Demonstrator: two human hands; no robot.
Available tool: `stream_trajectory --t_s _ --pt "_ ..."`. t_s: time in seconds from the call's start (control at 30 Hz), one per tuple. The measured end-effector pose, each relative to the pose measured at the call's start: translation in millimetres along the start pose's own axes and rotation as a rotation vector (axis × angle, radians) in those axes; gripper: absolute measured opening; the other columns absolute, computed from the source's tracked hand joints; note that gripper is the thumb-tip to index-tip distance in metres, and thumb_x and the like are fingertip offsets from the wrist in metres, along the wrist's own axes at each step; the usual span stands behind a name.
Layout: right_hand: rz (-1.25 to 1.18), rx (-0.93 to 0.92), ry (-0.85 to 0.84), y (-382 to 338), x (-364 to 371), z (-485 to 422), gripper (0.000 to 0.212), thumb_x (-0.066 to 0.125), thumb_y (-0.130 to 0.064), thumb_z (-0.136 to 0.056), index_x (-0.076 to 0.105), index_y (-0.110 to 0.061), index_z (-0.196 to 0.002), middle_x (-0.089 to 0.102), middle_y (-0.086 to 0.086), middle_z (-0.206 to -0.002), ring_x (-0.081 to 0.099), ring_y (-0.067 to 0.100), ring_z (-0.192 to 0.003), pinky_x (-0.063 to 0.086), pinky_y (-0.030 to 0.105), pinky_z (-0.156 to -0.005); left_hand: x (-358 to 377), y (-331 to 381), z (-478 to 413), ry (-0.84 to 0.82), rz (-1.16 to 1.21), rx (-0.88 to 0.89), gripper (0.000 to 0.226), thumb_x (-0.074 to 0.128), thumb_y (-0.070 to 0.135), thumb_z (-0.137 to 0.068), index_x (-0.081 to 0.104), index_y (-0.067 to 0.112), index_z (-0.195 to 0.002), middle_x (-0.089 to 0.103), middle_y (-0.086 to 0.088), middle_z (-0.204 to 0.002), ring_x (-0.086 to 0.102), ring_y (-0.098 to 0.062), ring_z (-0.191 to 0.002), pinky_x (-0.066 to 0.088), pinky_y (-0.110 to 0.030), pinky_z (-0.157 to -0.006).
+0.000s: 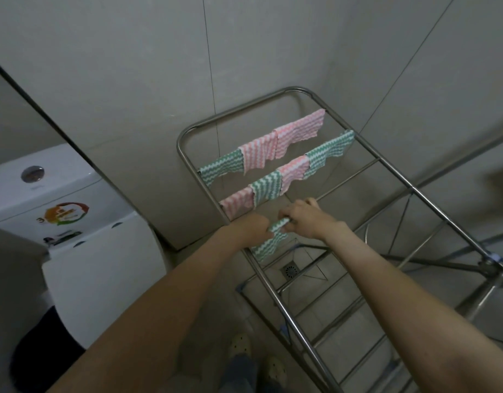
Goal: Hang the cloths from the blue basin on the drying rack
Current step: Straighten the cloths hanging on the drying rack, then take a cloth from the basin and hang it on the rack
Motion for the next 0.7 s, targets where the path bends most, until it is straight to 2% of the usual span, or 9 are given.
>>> stream_trajectory --t_s 0.13,0.27,0.33,0.43,0.7 --pt "0.015 -0.050 0.091 -16.3 -11.4 12.2 0.059 0.064 -0.034 -0.086 0.038 -0.028 -0.139 0.041 -0.004 -0.142 0.026 0.016 -0.135 0.011 0.033 -0.106 -14.2 -2.4 15.3 0.159 0.072 -0.018 0.039 0.044 0.032 -0.099 0.054 0.001 -0.121 0.059 -0.019 -0.121 0.056 -0.030 -0.108 0.042 -0.034 -0.083" --pt "-0.027 -0.138 0.129 -53.3 -33.2 24.4 0.069 0.067 -0.032 -0.083 0.032 -0.027 -0.143 0.037 -0.001 -0.145 0.024 0.018 -0.136 0.012 0.034 -0.108 -39.8 -11.9 58.4 0.361 0.127 -0.121 0.048 0.047 0.034 -0.096 0.041 0.012 -0.138 0.047 -0.012 -0.140 0.047 -0.028 -0.126 0.040 -0.034 -0.097" --pt "-0.035 -0.224 0.167 -84.6 -45.4 30.2 0.072 0.069 -0.033 -0.082 0.033 -0.026 -0.143 0.037 -0.001 -0.145 0.026 0.018 -0.136 0.014 0.033 -0.109 -47.3 -23.2 93.5 0.466 0.162 -0.198 0.046 0.046 0.033 -0.096 0.042 0.012 -0.137 0.046 -0.012 -0.141 0.045 -0.029 -0.127 0.037 -0.035 -0.100" --pt "-0.031 -0.361 0.183 -137.9 -56.3 39.1 0.073 0.070 -0.035 -0.081 0.033 -0.025 -0.144 0.037 0.000 -0.147 0.025 0.017 -0.138 0.015 0.031 -0.109 -41.6 -48.1 146.5 0.521 0.163 -0.385 0.044 0.043 0.036 -0.097 0.043 0.008 -0.132 0.049 -0.018 -0.134 0.048 -0.034 -0.123 0.040 -0.040 -0.100" --pt "0.018 -0.782 0.111 -337.2 -39.2 97.6 0.072 0.064 -0.039 -0.086 0.028 -0.023 -0.146 0.034 0.001 -0.150 0.023 0.019 -0.139 0.015 0.031 -0.108 10.9 -100.4 353.8 0.638 0.188 -0.870 0.057 0.041 0.041 -0.098 0.029 0.009 -0.144 0.039 -0.015 -0.144 0.042 -0.033 -0.128 0.036 -0.039 -0.102"
Point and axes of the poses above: each hand's wrist, its own z-axis away from the middle knuckle, its own x-axis out of the palm, y = z × x, the point moved 10 cm from there along -z, towards the middle knuckle
